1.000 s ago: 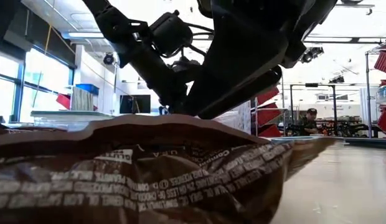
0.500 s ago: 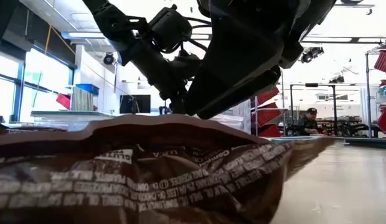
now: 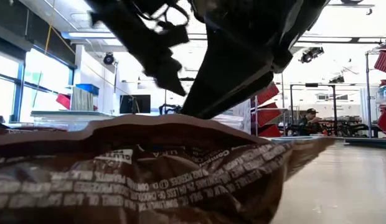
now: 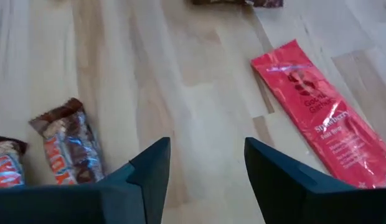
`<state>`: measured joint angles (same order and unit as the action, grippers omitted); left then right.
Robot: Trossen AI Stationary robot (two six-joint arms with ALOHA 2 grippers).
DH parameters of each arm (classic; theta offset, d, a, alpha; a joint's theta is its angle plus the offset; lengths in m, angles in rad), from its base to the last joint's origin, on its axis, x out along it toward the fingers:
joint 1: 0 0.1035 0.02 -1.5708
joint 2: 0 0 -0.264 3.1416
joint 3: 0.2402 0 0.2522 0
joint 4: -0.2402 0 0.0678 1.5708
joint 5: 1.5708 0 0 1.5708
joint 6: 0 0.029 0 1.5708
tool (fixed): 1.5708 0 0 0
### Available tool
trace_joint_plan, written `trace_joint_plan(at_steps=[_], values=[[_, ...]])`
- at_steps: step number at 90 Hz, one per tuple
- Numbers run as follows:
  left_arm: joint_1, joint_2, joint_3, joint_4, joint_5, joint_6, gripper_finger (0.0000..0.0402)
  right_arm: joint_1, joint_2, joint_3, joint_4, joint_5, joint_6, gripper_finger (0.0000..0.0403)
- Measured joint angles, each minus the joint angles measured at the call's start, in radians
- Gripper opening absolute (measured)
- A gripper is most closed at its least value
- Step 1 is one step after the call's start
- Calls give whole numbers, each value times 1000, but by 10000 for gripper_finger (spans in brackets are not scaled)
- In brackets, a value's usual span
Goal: Sort candy
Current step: Put the strawberry red into the upper middle transparent bin
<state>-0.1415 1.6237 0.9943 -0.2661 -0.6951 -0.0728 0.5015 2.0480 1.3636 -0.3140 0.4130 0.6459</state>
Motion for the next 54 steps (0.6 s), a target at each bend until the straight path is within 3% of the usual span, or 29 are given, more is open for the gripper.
trace_joint_plan(at_steps=[10, 18, 30, 54], values=[[-76, -42, 0, -184, 36, -157, 127, -10, 0, 0, -22, -3, -31, 176], [-145, -46, -2, -260, -1, -269, 127, -22, 0, 4, -49, -4, -52, 176], [-225, -38, -47, -203, -72, -332, 127, -44, 0, 41, -135, -22, -75, 176], [-296, -38, -129, -133, 51, -389, 127, -104, 0, 76, -238, -24, -217, 176]])
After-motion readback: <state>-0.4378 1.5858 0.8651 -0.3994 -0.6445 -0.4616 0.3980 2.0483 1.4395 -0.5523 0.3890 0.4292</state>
